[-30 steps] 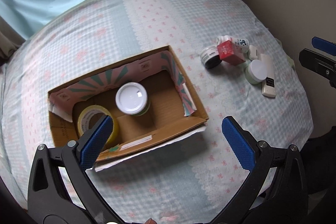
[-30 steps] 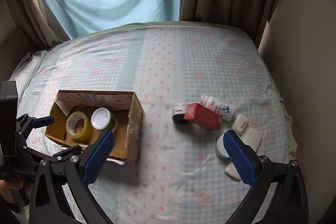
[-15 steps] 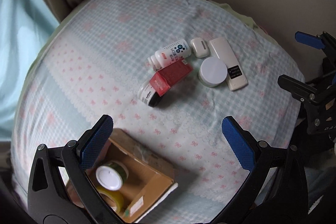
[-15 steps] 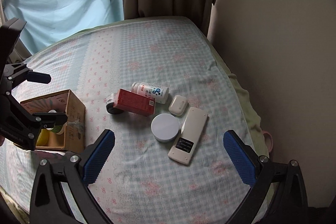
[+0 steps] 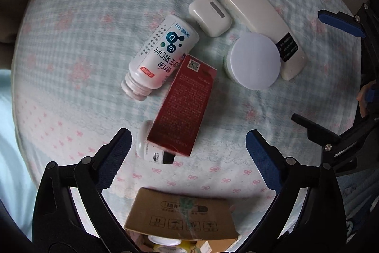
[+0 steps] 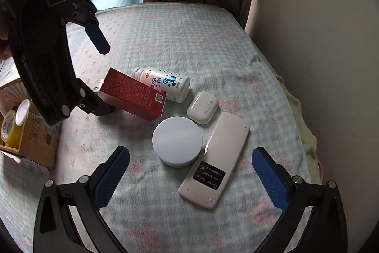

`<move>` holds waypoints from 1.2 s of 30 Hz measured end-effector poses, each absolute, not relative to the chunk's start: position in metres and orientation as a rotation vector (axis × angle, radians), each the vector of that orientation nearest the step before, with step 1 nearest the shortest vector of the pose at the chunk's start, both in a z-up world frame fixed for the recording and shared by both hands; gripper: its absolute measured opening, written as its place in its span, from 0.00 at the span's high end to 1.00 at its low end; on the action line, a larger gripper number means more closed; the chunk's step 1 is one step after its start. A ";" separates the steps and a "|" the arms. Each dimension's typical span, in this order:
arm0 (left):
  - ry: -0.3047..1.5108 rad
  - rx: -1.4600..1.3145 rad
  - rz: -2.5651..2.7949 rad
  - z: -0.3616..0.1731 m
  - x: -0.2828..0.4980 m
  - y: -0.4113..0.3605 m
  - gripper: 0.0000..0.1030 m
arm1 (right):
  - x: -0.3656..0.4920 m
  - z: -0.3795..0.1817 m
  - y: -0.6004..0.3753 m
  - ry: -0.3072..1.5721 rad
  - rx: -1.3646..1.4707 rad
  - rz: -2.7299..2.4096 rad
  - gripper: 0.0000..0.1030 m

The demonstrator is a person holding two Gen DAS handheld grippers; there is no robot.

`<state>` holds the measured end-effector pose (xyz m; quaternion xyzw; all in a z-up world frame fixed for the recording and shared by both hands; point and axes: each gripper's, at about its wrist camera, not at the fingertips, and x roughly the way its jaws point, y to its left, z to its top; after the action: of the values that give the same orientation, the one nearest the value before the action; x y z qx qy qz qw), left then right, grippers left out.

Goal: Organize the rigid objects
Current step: 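Grasp the red box with the left tool while the right tool grasps the white round jar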

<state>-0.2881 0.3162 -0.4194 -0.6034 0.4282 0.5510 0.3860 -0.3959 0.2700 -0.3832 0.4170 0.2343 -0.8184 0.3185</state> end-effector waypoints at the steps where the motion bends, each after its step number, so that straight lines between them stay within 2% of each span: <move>1: 1.085 -1.556 1.385 -0.426 -0.291 0.319 0.08 | -0.397 -0.391 0.268 0.632 1.089 -2.145 0.00; 2: 1.085 -1.574 1.363 -0.434 -0.293 0.321 0.09 | -0.399 -0.399 0.266 0.641 1.082 -2.135 0.00; 4: 1.108 -1.608 1.311 -0.448 -0.294 0.324 0.20 | -0.402 -0.410 0.264 0.645 1.071 -2.118 0.03; 9: 1.172 -1.632 1.258 -0.471 -0.295 0.329 0.24 | -0.406 -0.428 0.262 0.650 1.034 -2.074 0.03; 13: 1.195 -1.660 1.244 -0.482 -0.297 0.331 0.31 | -0.411 -0.440 0.258 0.660 1.018 -2.049 0.03; 17: 1.226 -1.662 1.253 -0.494 -0.298 0.335 0.41 | -0.413 -0.449 0.252 0.686 0.988 -2.035 0.11; 19: 1.245 -1.666 1.252 -0.498 -0.298 0.335 0.53 | -0.411 -0.453 0.248 0.726 0.969 -2.029 0.20; 22: 1.219 -1.674 1.253 -0.498 -0.300 0.332 0.54 | -0.413 -0.459 0.243 0.750 0.976 -2.009 0.31; 24: 1.210 -1.658 1.263 -0.495 -0.299 0.328 0.55 | -0.414 -0.460 0.242 0.734 0.986 -1.999 0.34; 28: 1.182 -1.626 1.278 -0.488 -0.296 0.323 0.59 | -0.415 -0.460 0.243 0.719 0.994 -2.001 0.35; 36: 1.093 -1.641 1.282 -0.476 -0.289 0.309 0.60 | -0.417 -0.455 0.247 0.690 0.999 -2.000 0.35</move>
<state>-0.2889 0.3093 -0.4762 -0.6441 0.4289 0.5032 0.3846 -0.4171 0.2472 -0.4548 0.3933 0.2714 -0.7870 0.3902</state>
